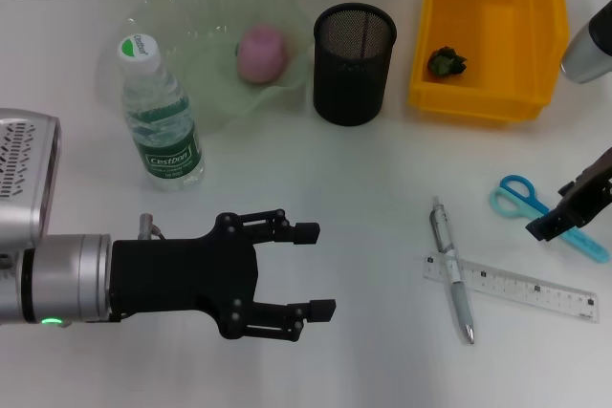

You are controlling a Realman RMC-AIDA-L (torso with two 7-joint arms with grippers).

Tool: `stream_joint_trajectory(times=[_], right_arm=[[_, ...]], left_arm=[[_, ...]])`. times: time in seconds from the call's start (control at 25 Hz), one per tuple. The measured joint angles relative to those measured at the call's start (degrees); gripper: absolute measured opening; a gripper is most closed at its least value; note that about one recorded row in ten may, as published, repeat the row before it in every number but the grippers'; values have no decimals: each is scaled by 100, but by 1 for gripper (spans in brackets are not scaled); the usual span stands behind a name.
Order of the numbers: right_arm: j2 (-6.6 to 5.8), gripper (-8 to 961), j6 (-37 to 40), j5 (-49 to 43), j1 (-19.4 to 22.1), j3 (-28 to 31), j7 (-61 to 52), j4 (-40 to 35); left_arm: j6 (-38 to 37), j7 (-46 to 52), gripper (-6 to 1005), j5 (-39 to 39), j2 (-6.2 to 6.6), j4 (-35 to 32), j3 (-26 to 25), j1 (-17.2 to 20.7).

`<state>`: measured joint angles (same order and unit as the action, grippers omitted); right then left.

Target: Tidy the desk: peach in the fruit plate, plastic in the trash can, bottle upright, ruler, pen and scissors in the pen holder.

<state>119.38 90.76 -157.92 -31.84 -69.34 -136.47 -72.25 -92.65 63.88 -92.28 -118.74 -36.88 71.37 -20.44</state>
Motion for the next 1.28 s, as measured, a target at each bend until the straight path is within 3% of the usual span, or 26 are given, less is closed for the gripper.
stream_joint_trajectory(times=[0.2, 1.28], right_arm=[[-3, 640, -66, 1, -2, 0, 46, 118], [-30, 394, -477, -32, -78, 9, 138, 668]], left_arm=[[-4, 0, 829, -2, 0, 4, 0, 8], [18, 1, 829, 34, 0, 7, 9, -17]])
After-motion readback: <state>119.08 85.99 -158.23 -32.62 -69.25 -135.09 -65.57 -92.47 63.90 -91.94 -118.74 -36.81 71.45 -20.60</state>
